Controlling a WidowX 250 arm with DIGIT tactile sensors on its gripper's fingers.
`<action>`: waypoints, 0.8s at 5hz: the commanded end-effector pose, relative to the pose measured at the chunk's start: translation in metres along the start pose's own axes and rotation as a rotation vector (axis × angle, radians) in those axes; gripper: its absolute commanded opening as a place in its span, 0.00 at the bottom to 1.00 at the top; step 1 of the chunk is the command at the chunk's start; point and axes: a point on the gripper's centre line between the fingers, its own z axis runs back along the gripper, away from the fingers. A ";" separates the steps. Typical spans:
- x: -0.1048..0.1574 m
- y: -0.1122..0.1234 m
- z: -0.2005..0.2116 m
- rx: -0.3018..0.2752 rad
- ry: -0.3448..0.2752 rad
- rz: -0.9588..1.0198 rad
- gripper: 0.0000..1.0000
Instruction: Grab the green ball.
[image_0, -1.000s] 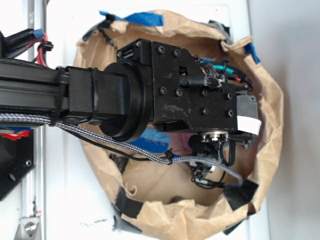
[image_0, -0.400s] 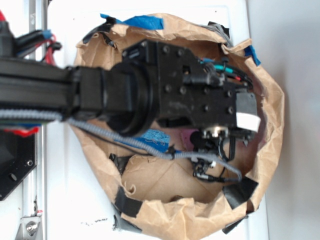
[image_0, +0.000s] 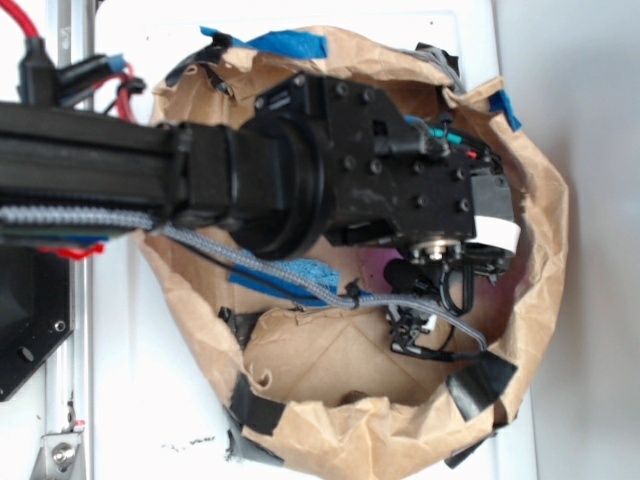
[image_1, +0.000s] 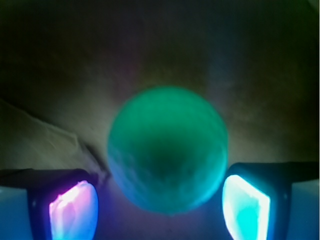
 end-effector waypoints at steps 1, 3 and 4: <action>0.021 0.001 0.013 0.016 -0.100 0.008 1.00; 0.025 0.004 -0.001 0.016 -0.088 0.028 0.00; 0.024 0.006 -0.006 0.031 -0.080 0.027 0.00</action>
